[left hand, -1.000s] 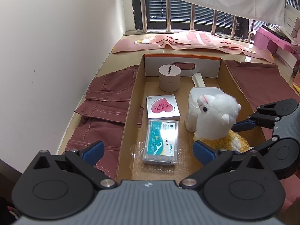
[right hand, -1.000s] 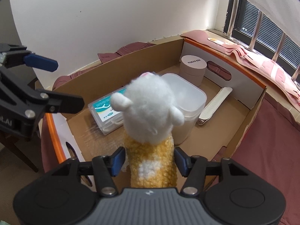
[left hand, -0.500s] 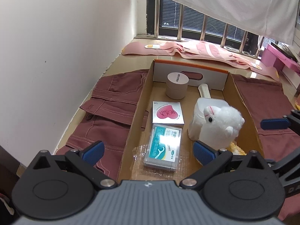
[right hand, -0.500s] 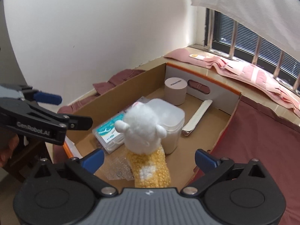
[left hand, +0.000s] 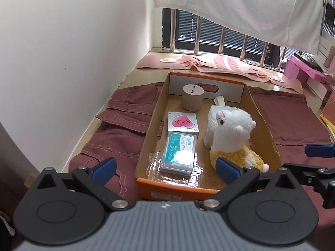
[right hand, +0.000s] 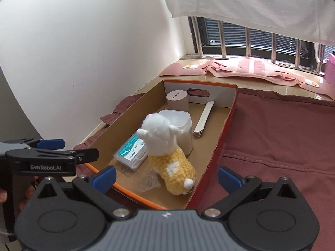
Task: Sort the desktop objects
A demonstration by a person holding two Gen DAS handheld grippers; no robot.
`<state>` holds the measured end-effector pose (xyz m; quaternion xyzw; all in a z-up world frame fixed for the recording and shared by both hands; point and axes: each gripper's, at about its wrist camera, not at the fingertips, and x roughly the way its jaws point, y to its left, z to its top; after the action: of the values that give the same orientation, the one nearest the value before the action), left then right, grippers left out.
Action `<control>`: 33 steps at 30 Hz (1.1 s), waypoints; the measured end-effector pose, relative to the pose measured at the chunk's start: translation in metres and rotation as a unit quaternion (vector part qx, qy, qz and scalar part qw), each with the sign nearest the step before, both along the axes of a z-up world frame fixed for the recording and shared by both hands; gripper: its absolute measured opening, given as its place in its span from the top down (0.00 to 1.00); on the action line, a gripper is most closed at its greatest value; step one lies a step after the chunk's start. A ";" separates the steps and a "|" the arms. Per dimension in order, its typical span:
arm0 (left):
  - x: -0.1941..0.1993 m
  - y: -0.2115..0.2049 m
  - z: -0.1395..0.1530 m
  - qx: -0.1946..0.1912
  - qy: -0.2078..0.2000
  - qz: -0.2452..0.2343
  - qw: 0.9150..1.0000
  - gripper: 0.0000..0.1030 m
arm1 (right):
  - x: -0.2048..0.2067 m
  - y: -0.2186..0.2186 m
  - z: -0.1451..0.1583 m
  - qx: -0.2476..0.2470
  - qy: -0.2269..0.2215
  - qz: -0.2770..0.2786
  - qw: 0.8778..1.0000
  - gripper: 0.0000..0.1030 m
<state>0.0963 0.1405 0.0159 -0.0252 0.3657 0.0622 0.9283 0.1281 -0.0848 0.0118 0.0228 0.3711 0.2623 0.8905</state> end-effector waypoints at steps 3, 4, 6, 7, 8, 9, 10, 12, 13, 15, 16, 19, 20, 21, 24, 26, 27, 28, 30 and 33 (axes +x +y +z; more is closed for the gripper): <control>-0.007 -0.002 0.004 0.013 -0.005 0.006 1.000 0.00 | -0.012 0.004 0.004 -0.009 -0.014 -0.017 1.000 0.00; -0.009 -0.003 0.006 0.016 -0.007 0.008 1.000 0.00 | -0.016 0.006 0.005 -0.011 -0.018 -0.021 1.000 0.00; -0.013 -0.004 0.008 0.022 -0.013 0.009 1.000 0.00 | -0.023 0.009 0.006 -0.010 -0.021 -0.028 0.999 0.00; -0.016 -0.005 0.009 0.024 -0.017 0.009 1.000 0.00 | -0.027 0.011 0.007 -0.009 -0.022 -0.032 0.999 0.00; -0.018 -0.006 0.010 0.026 -0.020 0.010 0.999 0.00 | -0.030 0.013 0.007 -0.008 -0.025 -0.035 0.999 0.00; -0.020 -0.006 0.011 0.029 -0.022 0.011 0.999 0.00 | -0.034 0.014 0.007 -0.007 -0.026 -0.038 0.999 0.00; -0.022 -0.007 0.012 0.032 -0.026 0.010 0.999 0.00 | -0.037 0.016 0.006 -0.008 -0.026 -0.042 0.999 0.00; -0.027 -0.009 0.014 0.038 -0.037 0.011 0.999 0.00 | -0.042 0.020 0.004 -0.010 -0.022 -0.051 0.998 0.00; -0.030 -0.009 0.014 0.041 -0.044 0.008 0.998 0.00 | -0.045 0.021 0.003 -0.010 -0.020 -0.055 0.998 0.00; -0.035 -0.011 0.015 0.044 -0.057 0.003 0.997 0.00 | -0.049 0.024 0.002 -0.009 -0.017 -0.060 0.998 0.00; -0.037 -0.012 0.015 0.045 -0.060 0.002 0.997 0.00 | -0.051 0.025 0.002 -0.011 -0.015 -0.065 0.998 0.00; -0.042 -0.011 0.014 0.048 -0.070 0.002 0.996 0.00 | -0.055 0.027 0.001 -0.009 -0.011 -0.080 0.997 0.00; -0.044 -0.010 0.013 0.049 -0.073 0.002 0.996 0.00 | -0.057 0.027 0.001 -0.007 -0.010 -0.084 0.996 0.00; -0.044 -0.009 0.013 0.048 -0.076 0.004 0.996 0.00 | -0.059 0.028 0.001 -0.006 -0.010 -0.087 0.996 0.00; -0.045 -0.007 0.010 0.048 -0.084 0.007 0.995 0.00 | -0.064 0.029 0.001 -0.008 -0.020 -0.092 0.995 0.00; -0.045 -0.007 0.006 0.046 -0.086 0.008 0.995 0.00 | -0.067 0.029 0.001 -0.012 -0.025 -0.101 0.994 0.00; -0.045 -0.007 0.005 0.045 -0.086 0.007 0.995 0.00 | -0.068 0.028 0.001 -0.013 -0.027 -0.106 0.994 0.00; -0.045 -0.007 0.003 0.043 -0.086 0.004 0.995 0.00 | -0.069 0.027 0.001 -0.013 -0.029 -0.109 0.994 0.00; -0.045 -0.008 0.000 0.037 -0.084 0.000 0.996 0.00 | -0.069 0.025 0.001 -0.014 -0.030 -0.114 0.993 0.00; -0.042 -0.010 -0.003 0.030 -0.079 -0.008 0.996 0.00 | -0.068 0.022 -0.001 -0.012 -0.027 -0.120 0.992 0.00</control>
<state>0.0544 0.1307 0.0127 0.0008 0.2891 0.0640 0.9552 0.0605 -0.0630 0.0111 0.0493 0.3446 0.1490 0.9255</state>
